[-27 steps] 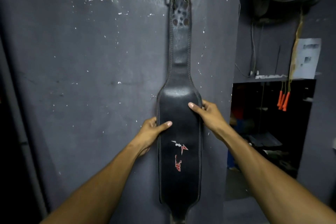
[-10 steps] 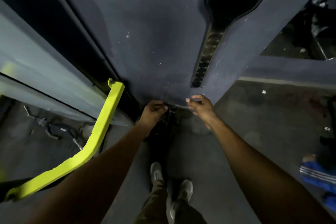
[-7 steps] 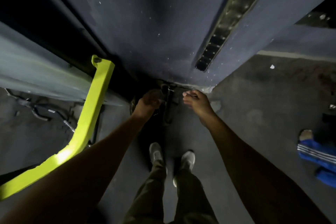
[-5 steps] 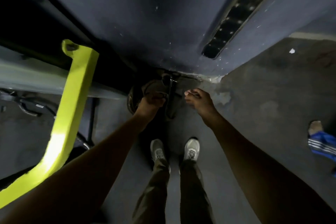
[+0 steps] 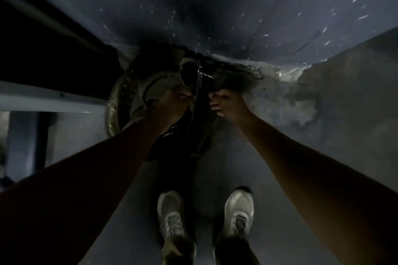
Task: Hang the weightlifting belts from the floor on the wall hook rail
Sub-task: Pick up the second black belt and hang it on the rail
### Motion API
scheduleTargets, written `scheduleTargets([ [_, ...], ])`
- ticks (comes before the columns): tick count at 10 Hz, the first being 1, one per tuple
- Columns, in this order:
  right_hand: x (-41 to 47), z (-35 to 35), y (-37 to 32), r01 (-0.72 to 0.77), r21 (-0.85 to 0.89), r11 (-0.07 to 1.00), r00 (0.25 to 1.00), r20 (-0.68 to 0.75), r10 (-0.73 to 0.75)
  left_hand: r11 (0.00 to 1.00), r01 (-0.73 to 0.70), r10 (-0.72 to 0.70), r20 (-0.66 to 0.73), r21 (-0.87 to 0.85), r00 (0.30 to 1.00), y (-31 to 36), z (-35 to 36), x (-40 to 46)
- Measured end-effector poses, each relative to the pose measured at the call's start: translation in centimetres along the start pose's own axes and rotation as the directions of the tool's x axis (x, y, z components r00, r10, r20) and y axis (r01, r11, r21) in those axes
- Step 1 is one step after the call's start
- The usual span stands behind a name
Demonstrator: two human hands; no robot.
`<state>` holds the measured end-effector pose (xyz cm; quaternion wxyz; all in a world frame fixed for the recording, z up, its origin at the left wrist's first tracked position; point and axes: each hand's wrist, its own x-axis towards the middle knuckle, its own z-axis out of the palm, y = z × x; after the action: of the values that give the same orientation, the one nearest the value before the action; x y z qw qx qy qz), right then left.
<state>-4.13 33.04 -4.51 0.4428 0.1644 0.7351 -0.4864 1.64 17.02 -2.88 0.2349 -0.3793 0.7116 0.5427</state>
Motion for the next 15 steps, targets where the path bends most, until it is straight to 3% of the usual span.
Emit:
scheduleTargets([
  [1, 5.5, 1.3, 2.1, 0.026, -0.043, 0.999, 0.998, -0.05, -0.028, 0.996, -0.002, 0.004, -0.022, 0.09, 1.0, -1.3, 1.7, 4.0],
  [3, 10.5, 2.8, 3.8, 0.005, 0.054, 0.999, 0.996, -0.09, 0.0, 0.998, 0.044, -0.04, -0.071, 0.05, 0.997, -1.6, 3.2, 7.8],
  [4, 9.0, 2.7, 2.7, -0.05, 0.274, 0.96, 0.98, -0.174, 0.1, 0.999, 0.053, -0.053, -0.022, -0.003, 0.998, -1.1, 2.9, 8.1],
  [5, 6.5, 2.0, 2.5, -0.048, 0.393, 0.918, 0.987, -0.123, 0.104, 0.994, 0.093, -0.092, 0.021, -0.049, 0.996, -0.1, 2.8, 6.8],
  [6, 3.6, 1.5, 2.4, -0.016, 0.418, 0.908, 1.0, 0.015, 0.011, 0.993, 0.101, -0.099, 0.029, -0.066, 0.995, 0.7, 2.3, 3.7],
  [7, 0.1, 1.3, 1.6, 0.005, 0.403, 0.915, 0.994, 0.095, -0.047, 0.973, 0.079, -0.059, 0.096, -0.216, 0.994, 1.3, 1.4, -0.5],
  [8, -4.2, 0.9, -0.6, 0.053, 0.428, 0.902, 0.996, 0.038, -0.077, 0.925, 0.104, -0.018, 0.232, -0.365, 0.973, 1.9, 0.6, -5.6],
  [10, -12.2, 0.1, -5.2, 0.085, 0.418, 0.904, 0.995, 0.005, -0.096, 0.977, 0.033, 0.0, 0.156, -0.21, 0.988, 2.2, -2.3, -13.9],
  [11, -14.6, -0.9, -5.8, 0.094, 0.333, 0.938, 0.995, -0.063, -0.078, 0.994, 0.052, -0.036, 0.164, -0.094, 0.986, 1.9, -3.4, -15.8],
  [12, -14.4, -1.5, -4.8, -0.008, 0.267, 0.964, 0.996, -0.088, 0.033, 0.993, 0.071, -0.054, 0.184, -0.091, 0.981, 1.5, -4.0, -15.9],
  [13, -11.5, -1.2, -2.6, -0.052, 0.172, 0.984, 0.992, -0.102, 0.07, 0.992, 0.081, -0.069, 0.111, -0.099, 0.991, -0.2, -4.8, -13.1],
  [15, -3.7, 1.9, 0.0, -0.034, 0.097, 0.995, 0.999, -0.021, 0.036, 0.988, 0.066, -0.052, -0.103, 0.14, 0.993, -5.4, -8.3, -4.9],
])
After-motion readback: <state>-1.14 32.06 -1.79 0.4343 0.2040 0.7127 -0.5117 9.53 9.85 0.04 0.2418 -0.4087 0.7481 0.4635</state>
